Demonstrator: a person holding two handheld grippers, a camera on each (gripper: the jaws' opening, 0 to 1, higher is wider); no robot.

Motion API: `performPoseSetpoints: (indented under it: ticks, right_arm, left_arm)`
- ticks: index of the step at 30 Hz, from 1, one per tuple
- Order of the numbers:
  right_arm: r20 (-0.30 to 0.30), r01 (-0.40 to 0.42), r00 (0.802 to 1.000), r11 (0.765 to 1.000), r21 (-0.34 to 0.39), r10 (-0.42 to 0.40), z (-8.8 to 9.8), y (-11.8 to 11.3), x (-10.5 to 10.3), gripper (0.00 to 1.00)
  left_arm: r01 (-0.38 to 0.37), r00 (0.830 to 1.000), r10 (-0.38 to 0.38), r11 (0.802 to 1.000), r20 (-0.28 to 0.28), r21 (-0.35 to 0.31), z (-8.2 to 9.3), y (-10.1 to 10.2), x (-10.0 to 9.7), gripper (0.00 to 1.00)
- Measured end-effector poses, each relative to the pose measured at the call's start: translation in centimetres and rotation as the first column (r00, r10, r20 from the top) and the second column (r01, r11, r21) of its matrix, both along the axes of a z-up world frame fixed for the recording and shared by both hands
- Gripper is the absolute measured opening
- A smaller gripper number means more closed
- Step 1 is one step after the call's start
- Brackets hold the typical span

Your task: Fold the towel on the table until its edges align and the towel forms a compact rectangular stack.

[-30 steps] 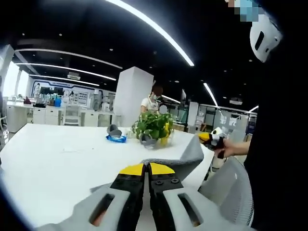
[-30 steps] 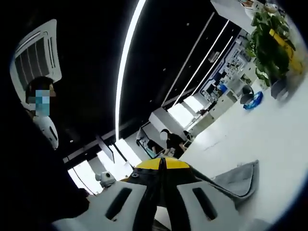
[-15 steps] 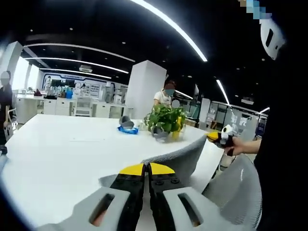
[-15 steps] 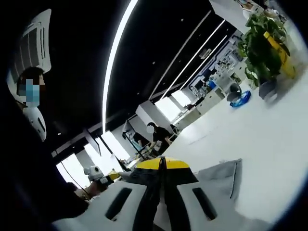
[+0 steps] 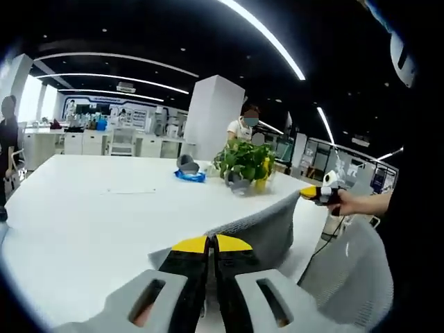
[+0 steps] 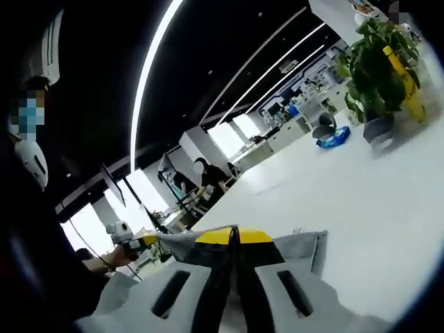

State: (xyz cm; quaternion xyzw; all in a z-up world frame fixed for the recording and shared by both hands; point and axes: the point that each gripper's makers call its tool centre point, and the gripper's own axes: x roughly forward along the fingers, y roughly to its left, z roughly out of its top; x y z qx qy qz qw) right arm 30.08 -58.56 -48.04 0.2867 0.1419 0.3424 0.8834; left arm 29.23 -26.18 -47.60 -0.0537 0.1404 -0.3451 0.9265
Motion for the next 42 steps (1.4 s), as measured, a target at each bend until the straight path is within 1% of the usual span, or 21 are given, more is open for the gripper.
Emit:
performPoseSetpoints:
  ticks: [2, 7, 9, 11, 17, 20, 23, 27, 29, 32, 36, 37, 39, 42]
  right_arm:
    - [-0.008, -0.004, 1.000, 1.000, -0.014, 0.004, -0.3, 0.2, 0.6, 0.00]
    - [-0.062, -0.014, 0.998, 0.998, -0.053, 0.010, -1.7, 0.5, 1.9, 0.00]
    - [-0.074, -0.019, 0.997, 0.998, -0.062, 0.015, -2.1, 0.6, 2.4, 0.00]
    - [-0.093, -0.020, 0.996, 0.997, -0.072, 0.013, -2.5, 0.6, 2.9, 0.00]
    - [-0.129, -0.018, 0.992, 0.996, -0.083, 0.007, -3.5, 0.5, 4.1, 0.00]
    - [-0.147, -0.012, 0.989, 0.996, -0.086, 0.000, -3.9, 0.4, 4.6, 0.00]
    - [-0.167, -0.006, 0.986, 0.996, -0.092, -0.010, -4.5, 0.1, 5.1, 0.00]
    - [-0.199, 0.003, 0.980, 0.994, -0.106, -0.024, -5.6, -0.2, 6.0, 0.00]
    - [-0.223, 0.010, 0.974, 0.993, -0.117, -0.036, -6.4, -0.3, 6.5, 0.00]
    - [-0.254, 0.020, 0.966, 0.991, -0.131, -0.053, -7.7, -0.5, 7.2, 0.00]
    - [-0.284, 0.023, 0.957, 0.988, -0.155, -0.066, -9.2, -0.5, 8.1, 0.00]
    - [-0.289, 0.024, 0.955, 0.987, -0.156, -0.069, -9.4, -0.6, 8.2, 0.00]
    - [-0.304, 0.029, 0.949, 0.987, -0.158, -0.077, -9.9, -0.5, 8.7, 0.00]
    - [-0.310, 0.023, 0.947, 0.981, -0.194, -0.084, -10.6, -0.4, 9.3, 0.00]
  left_arm:
    - [0.002, 1.000, -0.002, 1.000, -0.009, 0.002, -0.4, 0.1, 0.6, 0.02]
    - [0.015, 0.999, -0.014, 0.999, -0.035, 0.029, -1.8, 0.1, 1.9, 0.02]
    - [0.020, 0.999, -0.018, 0.999, -0.045, 0.042, -2.2, 0.1, 2.4, 0.02]
    - [0.025, 0.998, -0.023, 0.999, -0.053, 0.042, -2.5, 0.1, 2.8, 0.02]
    - [0.031, 0.997, -0.028, 0.998, -0.068, 0.052, -3.2, 0.0, 4.0, 0.02]
    - [0.036, 0.997, -0.031, 0.997, -0.077, 0.070, -3.7, 0.0, 4.9, 0.02]
    - [0.045, 0.995, -0.039, 0.996, -0.089, 0.074, -4.1, -0.1, 5.8, 0.02]
    - [0.062, 0.991, -0.049, 0.993, -0.122, 0.098, -5.6, -0.3, 7.1, 0.02]
    - [0.072, 0.989, -0.055, 0.989, -0.136, 0.127, -6.5, -0.5, 7.6, 0.02]
    - [0.079, 0.986, -0.056, 0.986, -0.159, 0.145, -7.6, -0.7, 8.3, 0.02]
    - [0.076, 0.982, -0.046, 0.985, -0.186, 0.156, -9.0, -0.5, 9.3, 0.02]
    - [0.073, 0.981, -0.041, 0.985, -0.192, 0.159, -9.1, -0.7, 9.2, 0.02]
    - [0.068, 0.978, -0.033, 0.984, -0.207, 0.164, -9.9, -0.5, 9.4, 0.03]
    - [0.057, 0.974, -0.018, 0.984, -0.225, 0.169, -10.7, -0.4, 9.8, 0.03]
